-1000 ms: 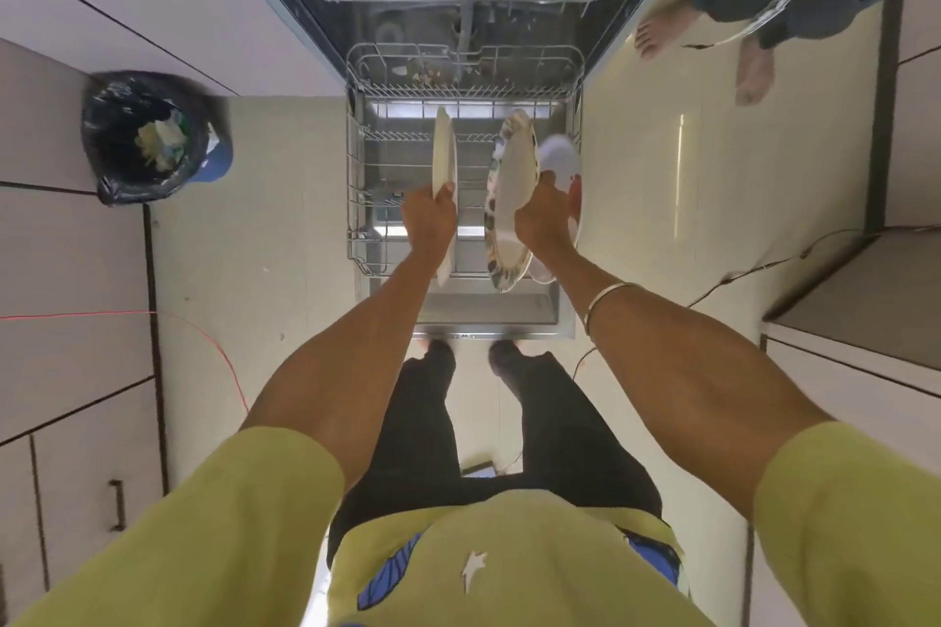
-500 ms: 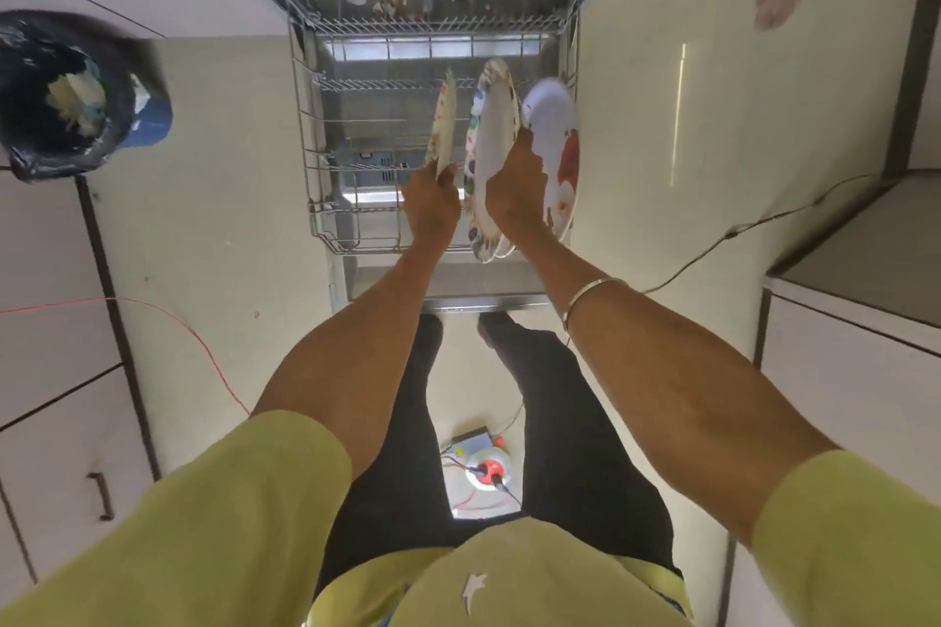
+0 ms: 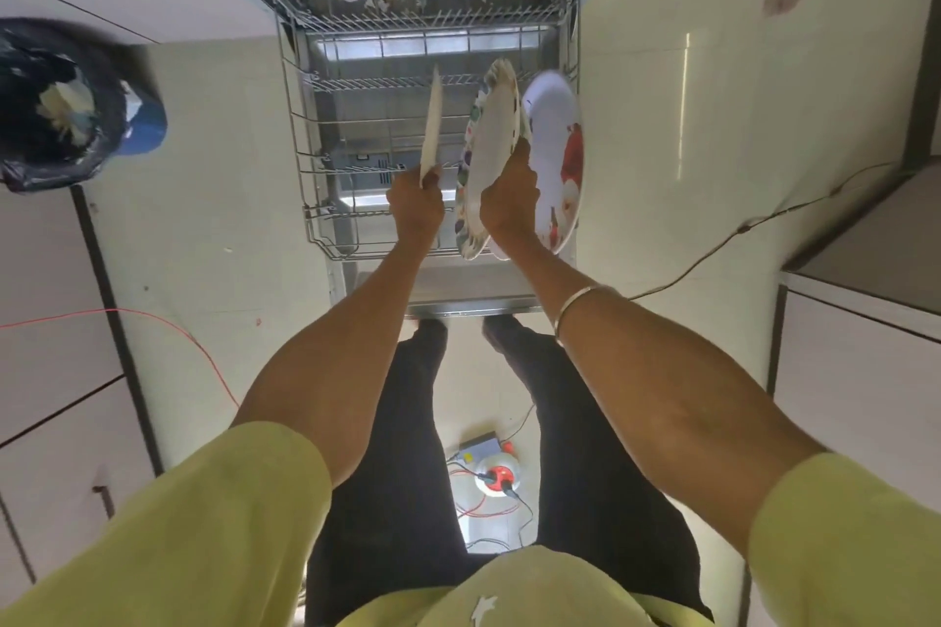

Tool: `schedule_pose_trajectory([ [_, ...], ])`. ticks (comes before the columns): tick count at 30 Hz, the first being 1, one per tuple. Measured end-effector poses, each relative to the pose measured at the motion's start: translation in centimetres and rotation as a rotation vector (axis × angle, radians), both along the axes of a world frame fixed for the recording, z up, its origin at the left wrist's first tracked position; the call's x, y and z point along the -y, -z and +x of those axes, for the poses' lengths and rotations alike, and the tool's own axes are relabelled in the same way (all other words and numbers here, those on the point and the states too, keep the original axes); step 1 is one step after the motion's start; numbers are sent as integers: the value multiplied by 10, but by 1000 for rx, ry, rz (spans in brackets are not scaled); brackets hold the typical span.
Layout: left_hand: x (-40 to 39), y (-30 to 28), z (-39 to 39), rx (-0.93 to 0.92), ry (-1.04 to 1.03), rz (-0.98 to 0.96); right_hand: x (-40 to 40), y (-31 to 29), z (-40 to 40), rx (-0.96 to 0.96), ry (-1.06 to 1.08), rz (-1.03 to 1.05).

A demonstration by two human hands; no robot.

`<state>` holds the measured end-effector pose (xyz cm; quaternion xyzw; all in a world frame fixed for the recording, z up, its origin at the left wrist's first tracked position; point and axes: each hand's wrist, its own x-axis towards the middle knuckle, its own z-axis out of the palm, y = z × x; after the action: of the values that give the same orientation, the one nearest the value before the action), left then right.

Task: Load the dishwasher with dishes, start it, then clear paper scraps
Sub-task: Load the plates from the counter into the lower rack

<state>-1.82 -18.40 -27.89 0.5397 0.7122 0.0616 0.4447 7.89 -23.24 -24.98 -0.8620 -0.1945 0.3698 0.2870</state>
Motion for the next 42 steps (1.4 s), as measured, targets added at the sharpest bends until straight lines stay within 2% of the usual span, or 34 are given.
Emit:
schedule_pose_trajectory([
  [4,7,17,-6,4,60,4,-17,20,9,102,-86,-125],
  [8,15,12,1,43,111,27,-23,30,1,34,-68,-153],
  [13,18,-1,8,27,152,7,-26,22,6,10,-124,-286],
  [22,39,-37,-21,60,273,43,1,-17,-11,-66,-133,-385],
  [29,46,-73,-41,33,313,48,19,-67,-19,40,-219,-325],
  [35,61,-98,-49,-36,360,-32,41,-111,-14,112,-287,-269],
  [42,93,-107,-68,-51,369,-21,73,-123,-26,151,-331,-230],
])
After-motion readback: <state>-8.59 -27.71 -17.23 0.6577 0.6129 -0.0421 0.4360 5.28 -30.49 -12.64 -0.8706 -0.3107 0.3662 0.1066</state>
